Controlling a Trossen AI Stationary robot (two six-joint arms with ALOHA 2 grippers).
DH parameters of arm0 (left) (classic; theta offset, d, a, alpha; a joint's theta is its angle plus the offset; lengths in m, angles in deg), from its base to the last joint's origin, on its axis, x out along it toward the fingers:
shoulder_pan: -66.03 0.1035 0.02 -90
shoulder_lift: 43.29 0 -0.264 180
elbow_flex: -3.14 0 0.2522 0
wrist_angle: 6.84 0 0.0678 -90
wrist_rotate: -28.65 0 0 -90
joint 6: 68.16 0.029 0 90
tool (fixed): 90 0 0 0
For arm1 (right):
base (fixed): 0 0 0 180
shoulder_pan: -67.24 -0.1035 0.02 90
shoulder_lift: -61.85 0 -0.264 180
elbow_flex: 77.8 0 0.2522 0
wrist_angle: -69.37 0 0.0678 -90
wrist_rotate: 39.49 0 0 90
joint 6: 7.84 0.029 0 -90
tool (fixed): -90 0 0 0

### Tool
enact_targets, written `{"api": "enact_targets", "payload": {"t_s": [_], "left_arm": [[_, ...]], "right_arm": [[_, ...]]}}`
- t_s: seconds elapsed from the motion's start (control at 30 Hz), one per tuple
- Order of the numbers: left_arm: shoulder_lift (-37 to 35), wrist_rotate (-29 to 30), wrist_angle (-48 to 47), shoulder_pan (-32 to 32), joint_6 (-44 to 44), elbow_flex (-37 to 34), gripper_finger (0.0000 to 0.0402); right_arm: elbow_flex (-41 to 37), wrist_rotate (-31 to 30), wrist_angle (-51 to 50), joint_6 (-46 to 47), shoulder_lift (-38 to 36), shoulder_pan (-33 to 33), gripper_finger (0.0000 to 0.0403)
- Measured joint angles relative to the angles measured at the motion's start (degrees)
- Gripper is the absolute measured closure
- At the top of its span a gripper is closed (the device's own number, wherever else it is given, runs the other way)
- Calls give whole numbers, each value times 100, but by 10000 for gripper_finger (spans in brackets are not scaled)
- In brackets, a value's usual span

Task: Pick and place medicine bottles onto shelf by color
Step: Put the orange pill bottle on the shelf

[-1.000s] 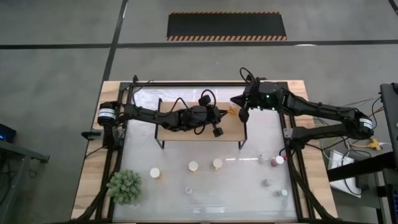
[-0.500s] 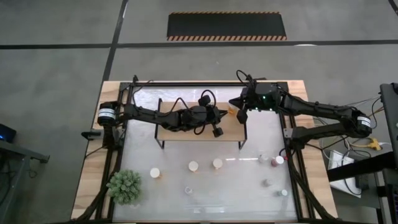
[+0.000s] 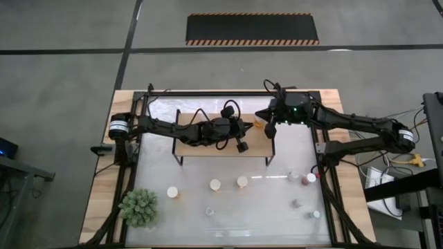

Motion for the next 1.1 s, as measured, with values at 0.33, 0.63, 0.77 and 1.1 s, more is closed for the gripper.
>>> {"api": "enact_targets", "payload": {"t_s": [0.33,0.63,0.77,1.1], "left_arm": [[-27,2,-1,0,2,20,396],[-119,4,0,0,2,15,396],[-125,4,0,0,0,15,396],[-127,2,0,-2,-7,11,396]], "right_arm": [[-84,3,348,-80,-205,2,394],[-113,0,290,-143,-676,2,394],[-108,1,322,-163,-716,2,394],[-507,-1,487,-111,-686,2,394]]}}
